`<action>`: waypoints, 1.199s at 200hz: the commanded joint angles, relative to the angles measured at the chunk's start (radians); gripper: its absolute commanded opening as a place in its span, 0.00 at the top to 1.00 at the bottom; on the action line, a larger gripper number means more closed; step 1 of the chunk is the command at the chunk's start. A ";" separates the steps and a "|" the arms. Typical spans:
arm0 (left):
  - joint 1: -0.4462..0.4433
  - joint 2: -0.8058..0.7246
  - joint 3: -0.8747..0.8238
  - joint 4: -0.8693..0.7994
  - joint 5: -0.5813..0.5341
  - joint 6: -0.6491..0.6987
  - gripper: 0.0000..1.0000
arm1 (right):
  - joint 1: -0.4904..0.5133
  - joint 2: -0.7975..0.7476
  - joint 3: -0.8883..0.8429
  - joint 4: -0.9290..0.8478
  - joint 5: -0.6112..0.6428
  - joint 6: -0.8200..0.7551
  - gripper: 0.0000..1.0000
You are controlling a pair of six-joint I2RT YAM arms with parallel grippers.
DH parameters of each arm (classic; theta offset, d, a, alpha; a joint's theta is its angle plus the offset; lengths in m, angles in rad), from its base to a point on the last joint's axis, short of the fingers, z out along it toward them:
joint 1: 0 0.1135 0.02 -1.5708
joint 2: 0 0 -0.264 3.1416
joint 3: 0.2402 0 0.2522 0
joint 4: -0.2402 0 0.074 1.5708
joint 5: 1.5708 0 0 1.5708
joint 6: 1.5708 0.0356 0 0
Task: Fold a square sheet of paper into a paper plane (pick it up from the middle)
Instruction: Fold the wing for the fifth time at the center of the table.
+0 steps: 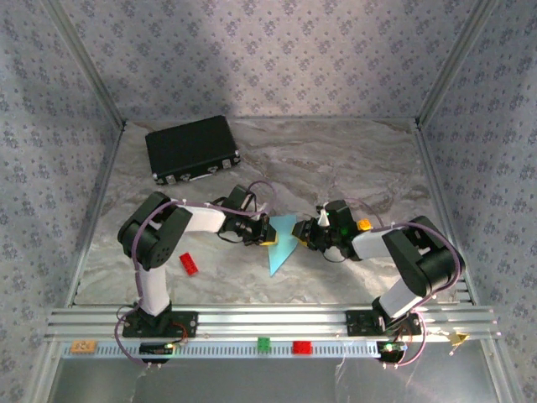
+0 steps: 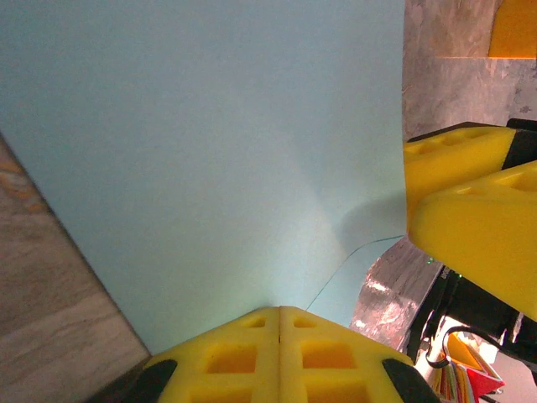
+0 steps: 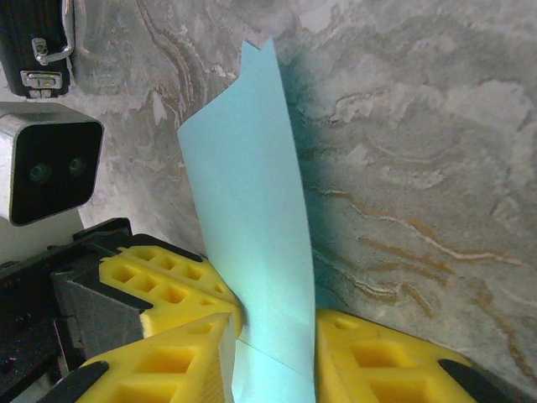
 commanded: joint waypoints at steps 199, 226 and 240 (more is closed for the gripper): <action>0.014 -0.011 0.046 -0.065 -0.033 0.041 0.92 | -0.019 -0.140 -0.059 -0.083 -0.013 0.007 0.94; 0.006 0.015 0.051 -0.073 -0.036 0.044 0.95 | -0.012 -0.153 -0.060 -0.082 -0.016 0.008 0.92; 0.004 0.019 0.043 -0.068 -0.037 0.043 0.97 | -0.011 -0.152 -0.058 -0.075 -0.018 0.004 0.90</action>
